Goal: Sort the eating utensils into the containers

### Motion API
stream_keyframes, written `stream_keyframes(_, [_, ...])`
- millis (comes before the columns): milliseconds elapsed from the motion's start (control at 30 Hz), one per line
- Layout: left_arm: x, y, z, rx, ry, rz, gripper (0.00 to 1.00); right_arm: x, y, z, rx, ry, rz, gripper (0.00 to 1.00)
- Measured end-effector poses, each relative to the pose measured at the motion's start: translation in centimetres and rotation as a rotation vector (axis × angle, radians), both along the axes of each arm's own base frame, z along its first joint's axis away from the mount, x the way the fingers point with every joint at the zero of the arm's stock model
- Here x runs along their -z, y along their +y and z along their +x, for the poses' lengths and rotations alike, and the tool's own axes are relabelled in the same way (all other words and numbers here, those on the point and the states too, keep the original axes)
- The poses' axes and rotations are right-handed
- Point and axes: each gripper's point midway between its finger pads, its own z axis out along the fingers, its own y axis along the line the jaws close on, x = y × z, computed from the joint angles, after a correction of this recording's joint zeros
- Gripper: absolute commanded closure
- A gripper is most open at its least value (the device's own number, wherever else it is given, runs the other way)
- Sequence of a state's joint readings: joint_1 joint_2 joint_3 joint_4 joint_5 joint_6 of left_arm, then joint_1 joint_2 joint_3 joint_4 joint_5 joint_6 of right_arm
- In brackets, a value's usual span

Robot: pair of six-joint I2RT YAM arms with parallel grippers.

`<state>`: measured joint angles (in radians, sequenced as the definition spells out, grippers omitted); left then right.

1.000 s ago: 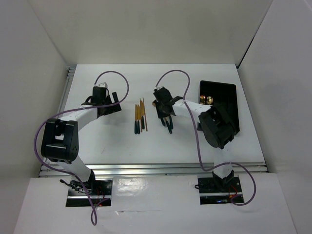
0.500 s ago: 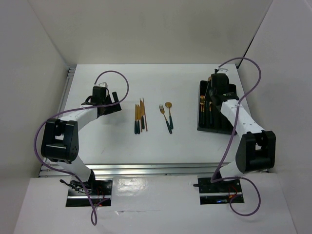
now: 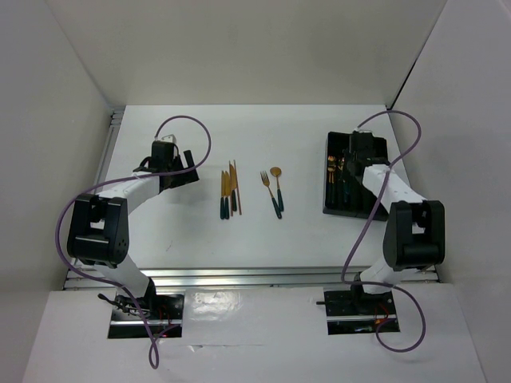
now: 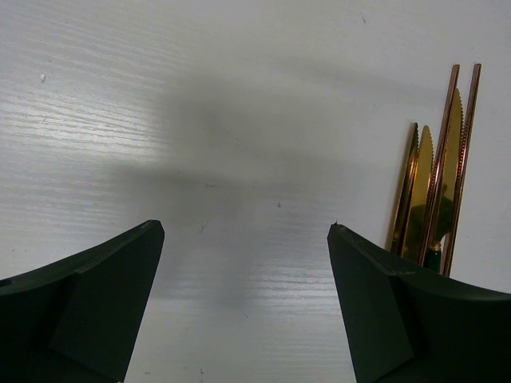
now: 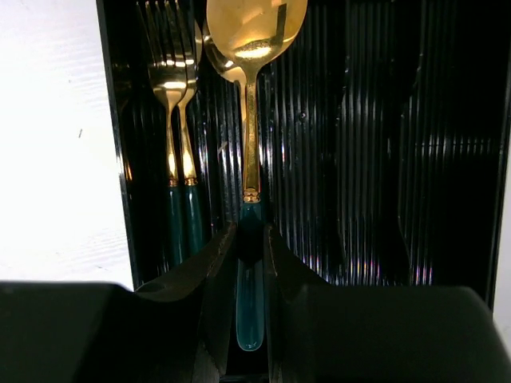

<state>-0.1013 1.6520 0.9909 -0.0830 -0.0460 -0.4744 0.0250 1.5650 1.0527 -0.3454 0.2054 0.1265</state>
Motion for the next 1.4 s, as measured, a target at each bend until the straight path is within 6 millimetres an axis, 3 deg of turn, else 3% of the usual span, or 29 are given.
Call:
stream_keyframes(367, [0.0,-0.1,0.0,0.004,-0.001,-0.005,0.01,4.2,0.2,-0.4,-0.027,0.117,-0.001,0.82])
stream_keyframes(433, [0.0,-0.1,0.0,0.005,0.0,-0.005,0.01,4.8,0.2,-0.4,-0.027,0.13,-0.001,0.77])
stream_keyframes(600, [0.0,-0.1,0.0,0.005,-0.001,-0.005,0.01,6.2,0.2,-0.5,-0.014,0.166,0.003,0.5])
stream_keyframes(767, [0.0,-0.1,0.0,0.005,0.0,-0.006,0.01,4.8,0.6,-0.2,-0.022,0.128,0.028,0.47])
stream_keyframes(900, [0.0,-0.1,0.0,0.006,-0.001,-0.006,0.01,1.1,1.8,0.3,-0.044,0.029,0.066,0.47])
stream_keyframes(1067, [0.0,-0.4,0.0,0.015,0.002,-0.016,0.01,-6.3,6.8,0.9,-0.208,-0.187,0.153,0.47])
stream_keyframes(1167, [0.1,-0.6,-0.1,0.022,0.005,-0.023,0.01,-8.1,10.6,1.0,-0.318,-0.25,0.2,0.51])
stream_keyframes(1267, [0.1,-0.7,-0.1,0.026,0.007,-0.027,0.01,-6.2,14.6,1.2,-0.4,-0.206,0.233,0.51])
stream_keyframes(1400, [0.3,-0.8,-0.2,0.03,0.012,-0.032,0.01,0.4,19.4,-0.1,-0.479,-0.037,0.233,0.53])
